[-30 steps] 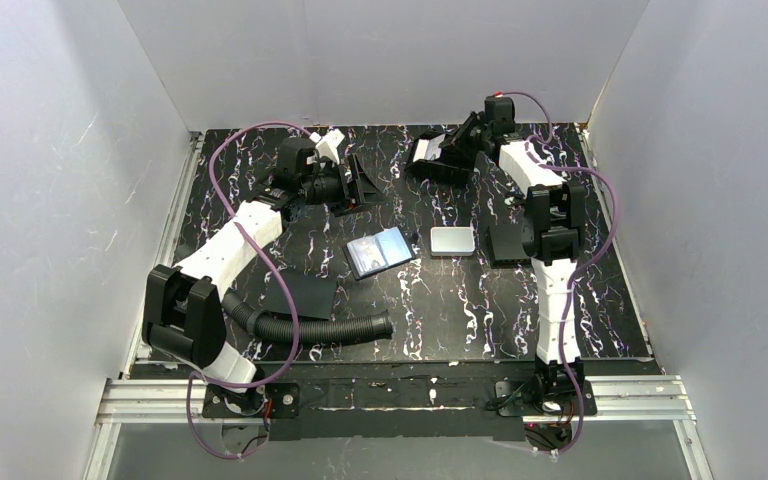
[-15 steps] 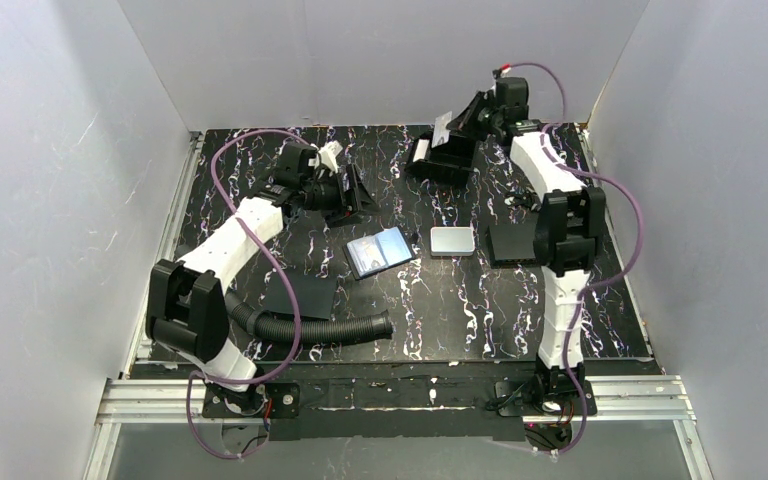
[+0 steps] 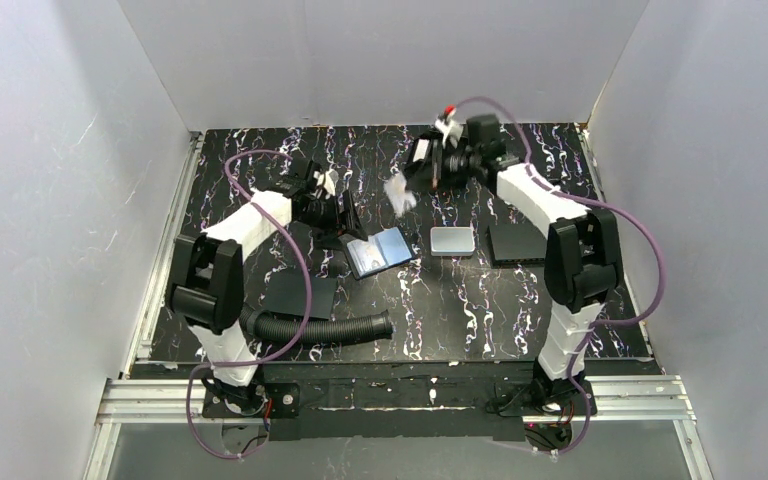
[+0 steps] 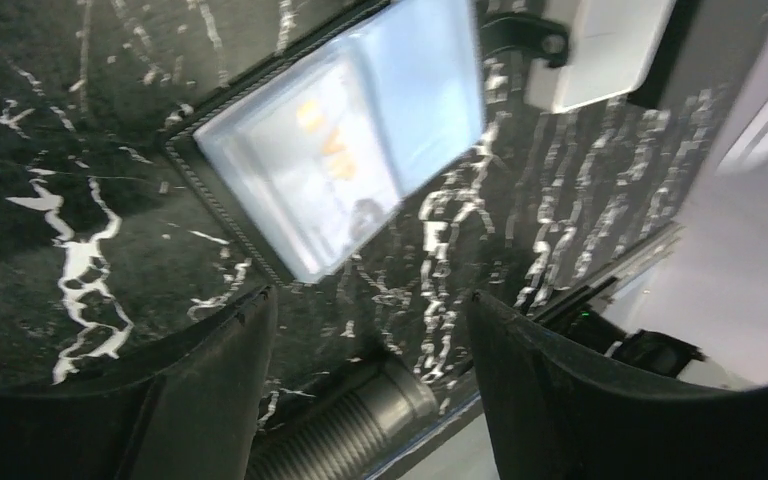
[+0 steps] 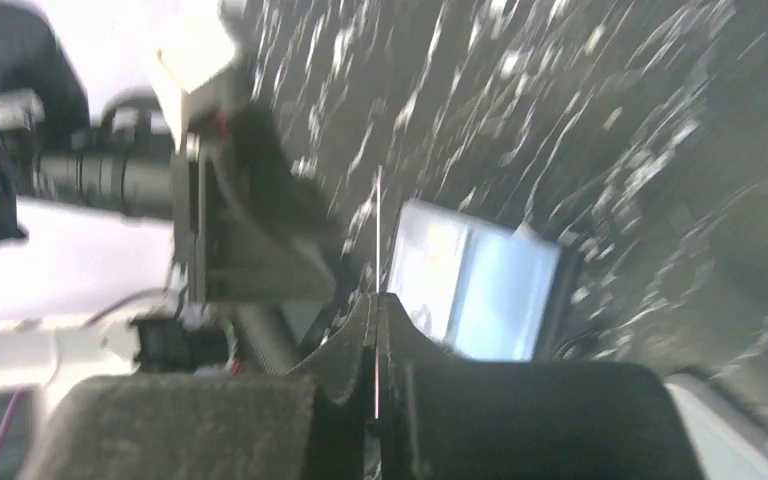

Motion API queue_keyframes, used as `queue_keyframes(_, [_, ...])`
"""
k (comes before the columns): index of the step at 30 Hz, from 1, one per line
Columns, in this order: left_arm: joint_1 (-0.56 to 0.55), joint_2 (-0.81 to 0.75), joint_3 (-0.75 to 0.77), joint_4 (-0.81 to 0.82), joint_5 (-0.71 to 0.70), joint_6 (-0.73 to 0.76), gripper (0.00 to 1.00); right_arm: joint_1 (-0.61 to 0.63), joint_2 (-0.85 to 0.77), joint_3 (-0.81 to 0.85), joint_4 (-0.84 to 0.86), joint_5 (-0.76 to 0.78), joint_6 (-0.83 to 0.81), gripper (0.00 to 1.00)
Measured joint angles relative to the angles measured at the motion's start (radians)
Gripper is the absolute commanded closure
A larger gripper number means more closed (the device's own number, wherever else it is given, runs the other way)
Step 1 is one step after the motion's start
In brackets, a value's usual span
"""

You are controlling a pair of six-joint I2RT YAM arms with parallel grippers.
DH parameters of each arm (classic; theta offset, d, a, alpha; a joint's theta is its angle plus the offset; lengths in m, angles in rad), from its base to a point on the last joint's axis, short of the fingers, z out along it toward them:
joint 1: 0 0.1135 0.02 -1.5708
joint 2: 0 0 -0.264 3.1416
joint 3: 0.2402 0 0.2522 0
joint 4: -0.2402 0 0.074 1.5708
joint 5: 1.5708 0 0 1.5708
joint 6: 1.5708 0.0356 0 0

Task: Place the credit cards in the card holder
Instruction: Pick up the credit card from the storage box, then insert the credit card into the card holder.

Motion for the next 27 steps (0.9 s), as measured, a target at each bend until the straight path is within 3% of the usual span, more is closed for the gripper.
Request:
queue_keyframes(2, [-0.001,0.037,0.004,-0.023,-0.022,0.016,0.26,0.023,0.013,-0.142,-0.007,-0.097,-0.008,0.99])
queue_keyframes(7, [-0.005,0.140,0.009,-0.081,-0.092,0.051,0.27,0.058,0.057,-0.248,-0.013,-0.175,-0.018,0.99])
queue_keyframes(14, [-0.022,0.162,0.032,-0.120,-0.164,0.073,0.27,0.081,0.072,-0.283,0.024,-0.214,-0.050,0.99])
queue_keyframes(27, [-0.029,0.172,0.047,-0.132,-0.174,0.073,0.29,0.064,0.118,-0.283,0.019,-0.146,-0.113,0.99])
